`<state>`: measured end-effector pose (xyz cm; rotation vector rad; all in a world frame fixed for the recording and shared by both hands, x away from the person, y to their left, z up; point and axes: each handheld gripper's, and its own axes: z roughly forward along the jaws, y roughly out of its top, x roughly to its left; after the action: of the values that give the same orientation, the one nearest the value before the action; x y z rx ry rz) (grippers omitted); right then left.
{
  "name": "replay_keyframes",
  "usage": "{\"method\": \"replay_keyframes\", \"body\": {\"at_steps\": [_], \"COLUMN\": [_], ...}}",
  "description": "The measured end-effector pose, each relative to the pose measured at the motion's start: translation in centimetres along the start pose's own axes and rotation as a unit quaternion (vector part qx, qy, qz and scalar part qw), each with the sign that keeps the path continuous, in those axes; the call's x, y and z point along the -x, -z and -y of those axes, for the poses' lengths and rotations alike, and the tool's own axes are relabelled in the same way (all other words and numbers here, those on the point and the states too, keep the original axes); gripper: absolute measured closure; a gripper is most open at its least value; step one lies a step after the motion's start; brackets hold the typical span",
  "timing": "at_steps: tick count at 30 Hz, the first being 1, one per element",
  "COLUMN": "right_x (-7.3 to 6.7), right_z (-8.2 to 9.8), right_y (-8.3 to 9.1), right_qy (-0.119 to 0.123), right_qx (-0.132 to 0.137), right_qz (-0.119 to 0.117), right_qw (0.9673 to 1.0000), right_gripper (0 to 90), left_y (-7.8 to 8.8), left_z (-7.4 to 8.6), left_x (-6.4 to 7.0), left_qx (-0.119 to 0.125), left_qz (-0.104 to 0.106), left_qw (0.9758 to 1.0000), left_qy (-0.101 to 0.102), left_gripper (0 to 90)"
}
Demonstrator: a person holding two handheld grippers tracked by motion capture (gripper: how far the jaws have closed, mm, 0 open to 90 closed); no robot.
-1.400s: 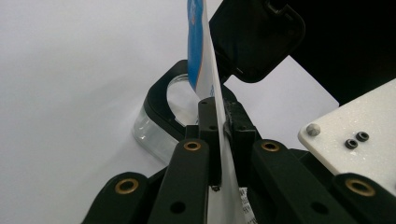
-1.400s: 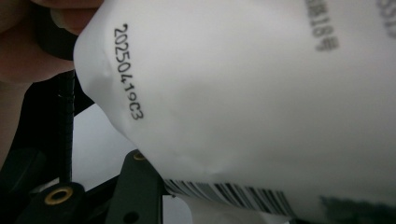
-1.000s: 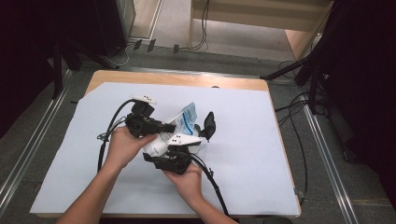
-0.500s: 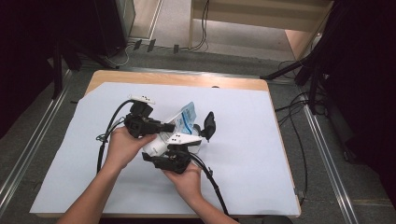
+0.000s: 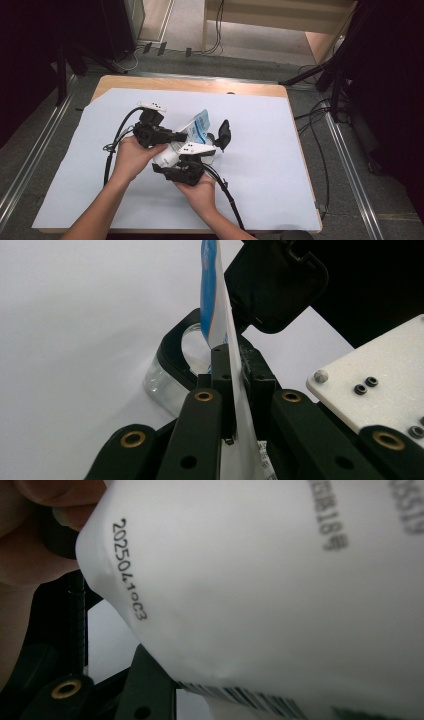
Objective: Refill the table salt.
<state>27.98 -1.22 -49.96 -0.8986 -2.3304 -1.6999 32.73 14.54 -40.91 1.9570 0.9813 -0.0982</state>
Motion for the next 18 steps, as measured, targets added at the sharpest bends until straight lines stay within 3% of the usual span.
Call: {"method": "replay_keyframes", "body": {"at_steps": [18], "right_x": [0.04], "right_z": [-0.02], "right_y": [0.1], "right_qy": [-0.003], "right_qx": [-0.001], "right_qz": [0.0], "right_qw": [1.0], "right_gripper": [62.8], "left_y": [-0.21], "left_z": [-0.1], "left_x": [-0.01], "left_qx": [0.003], "left_qz": [0.003], "left_qw": [1.0], "left_qy": [0.001], "left_gripper": [87.2]}}
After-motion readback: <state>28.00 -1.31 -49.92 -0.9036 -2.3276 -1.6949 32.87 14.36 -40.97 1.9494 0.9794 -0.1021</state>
